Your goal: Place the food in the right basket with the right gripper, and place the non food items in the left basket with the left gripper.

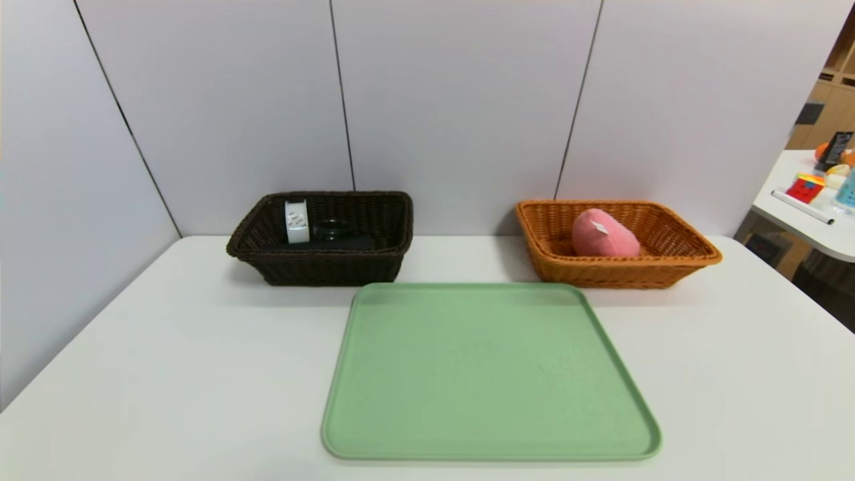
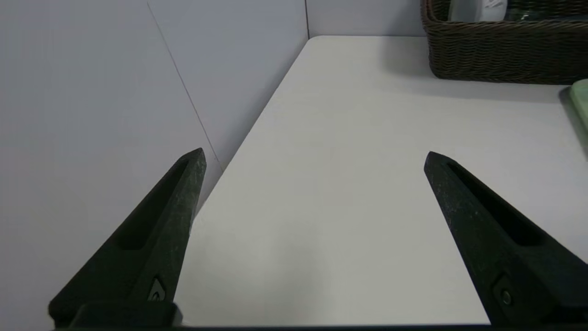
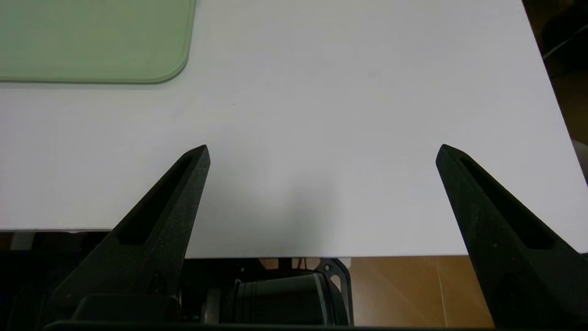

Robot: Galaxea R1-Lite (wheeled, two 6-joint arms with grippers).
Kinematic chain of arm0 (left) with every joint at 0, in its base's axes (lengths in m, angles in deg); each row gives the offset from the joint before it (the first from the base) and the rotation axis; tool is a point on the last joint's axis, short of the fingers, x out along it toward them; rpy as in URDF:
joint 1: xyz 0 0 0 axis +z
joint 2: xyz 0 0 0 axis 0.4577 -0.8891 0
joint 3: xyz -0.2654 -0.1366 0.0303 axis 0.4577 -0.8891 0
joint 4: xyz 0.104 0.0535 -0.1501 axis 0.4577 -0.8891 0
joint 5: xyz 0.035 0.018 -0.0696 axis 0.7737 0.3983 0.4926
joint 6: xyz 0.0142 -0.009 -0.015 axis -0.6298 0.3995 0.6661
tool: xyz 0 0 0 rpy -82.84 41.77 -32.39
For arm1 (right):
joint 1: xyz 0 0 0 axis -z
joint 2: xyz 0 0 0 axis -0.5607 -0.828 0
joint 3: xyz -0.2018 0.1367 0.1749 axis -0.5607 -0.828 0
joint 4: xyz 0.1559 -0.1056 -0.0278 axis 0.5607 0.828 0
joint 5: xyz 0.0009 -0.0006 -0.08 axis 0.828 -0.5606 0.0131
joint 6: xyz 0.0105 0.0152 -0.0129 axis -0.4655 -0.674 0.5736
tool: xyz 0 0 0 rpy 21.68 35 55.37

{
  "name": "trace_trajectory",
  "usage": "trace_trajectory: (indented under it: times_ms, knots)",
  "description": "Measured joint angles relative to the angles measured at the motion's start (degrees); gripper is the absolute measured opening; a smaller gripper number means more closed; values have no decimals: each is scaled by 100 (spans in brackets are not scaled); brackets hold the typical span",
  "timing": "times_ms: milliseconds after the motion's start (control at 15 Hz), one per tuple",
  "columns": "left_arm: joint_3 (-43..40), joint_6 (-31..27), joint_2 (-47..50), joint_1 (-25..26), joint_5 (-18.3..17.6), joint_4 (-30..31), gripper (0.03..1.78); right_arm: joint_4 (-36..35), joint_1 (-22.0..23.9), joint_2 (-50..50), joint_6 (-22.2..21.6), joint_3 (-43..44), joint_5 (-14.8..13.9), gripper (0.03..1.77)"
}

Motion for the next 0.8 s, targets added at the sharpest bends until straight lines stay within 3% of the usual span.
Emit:
trace_trajectory:
  times_ms: [200,400,467,667,800]
  knots:
    - [-350,-24,621,-11,-435,5,169,-1111,5,308,-228,-234,-37,170]
    - [-586,-210,833,-13,-447,18,169,-1558,74,400,-201,-380,-596,170]
    - [-617,-232,863,-13,-513,16,169,-1587,179,413,-201,-439,-634,170]
    - [-686,-215,891,-13,-610,18,169,-1599,421,502,-35,-617,-555,170]
    - [-763,-302,895,-13,-616,21,169,-1619,379,703,26,-700,-210,170]
